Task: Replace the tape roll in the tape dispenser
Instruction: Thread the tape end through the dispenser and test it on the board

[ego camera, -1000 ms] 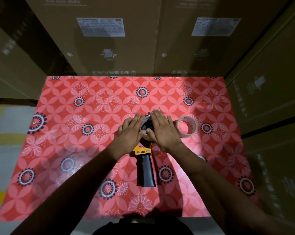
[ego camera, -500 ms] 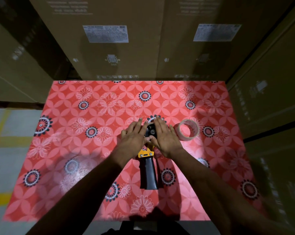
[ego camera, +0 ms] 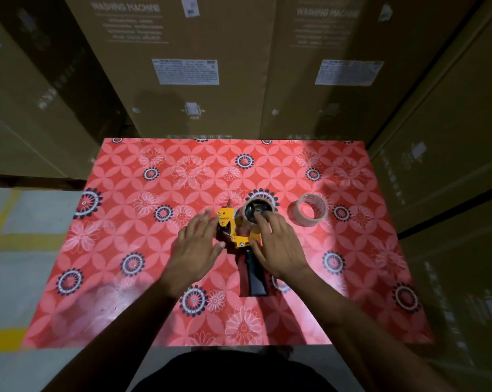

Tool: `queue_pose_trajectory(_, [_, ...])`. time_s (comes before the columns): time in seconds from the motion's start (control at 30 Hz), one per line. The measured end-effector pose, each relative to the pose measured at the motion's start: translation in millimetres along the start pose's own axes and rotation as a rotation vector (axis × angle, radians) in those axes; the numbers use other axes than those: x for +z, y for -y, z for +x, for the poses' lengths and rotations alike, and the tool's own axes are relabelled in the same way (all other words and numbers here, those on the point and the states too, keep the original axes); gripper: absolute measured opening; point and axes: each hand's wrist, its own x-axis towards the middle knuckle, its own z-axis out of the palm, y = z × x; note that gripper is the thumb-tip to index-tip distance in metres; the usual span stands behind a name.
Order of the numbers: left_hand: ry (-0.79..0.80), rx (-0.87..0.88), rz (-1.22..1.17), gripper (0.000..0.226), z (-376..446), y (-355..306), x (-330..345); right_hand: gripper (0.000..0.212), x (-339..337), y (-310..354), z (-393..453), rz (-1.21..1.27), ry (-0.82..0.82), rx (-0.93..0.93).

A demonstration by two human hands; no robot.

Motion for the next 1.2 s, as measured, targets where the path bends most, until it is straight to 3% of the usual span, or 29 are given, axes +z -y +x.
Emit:
queue_pose_trajectory(0.1, [-0.028,-0.027,-0.026,0.061,-20.9,19.6,8.1,0.055,5.9,19.2,-21.3,-0.017,0.033,0.151])
queue_pose_trajectory(0.23, [-0.077,0.02,-0.093,0.054,-27.7,21.5,12.6,0.07,13.2,37.1,-32.6,0.002,0.249,0.251])
queue_pose_trajectory(0.33, [-0.151,0.08,-0.117,0.047,-16.3,13.9,11.0,0.085,16.8,46.1,-29.7,-0.096,0.272,0.248])
queue_pose_trajectory(0.57, [-0.211,0.1,-0.138,0.038,0.1,-1.7,17.3,0.087,26.4,51.5,-27.9,-0.169,0.282,0.272])
queue_pose_trajectory(0.87, [0.02,0.03,-0.074,0.037,-6.9,-0.4,17.2,0.083,26.9,52.8,-23.8,-0.149,0.278,0.312])
queue_pose_trajectory(1.1, [-0.316,-0.021,-0.264,0.017,1.0,-24.0,7.4,0.087,17.0,47.3,-30.4,-0.073,0.289,0.301])
queue_pose_trajectory(1.2, [-0.275,-0.075,-0.228,0.017,25.6,-45.7,-3.7,0.088,14.1,45.9,-31.2,-0.054,0.293,0.304])
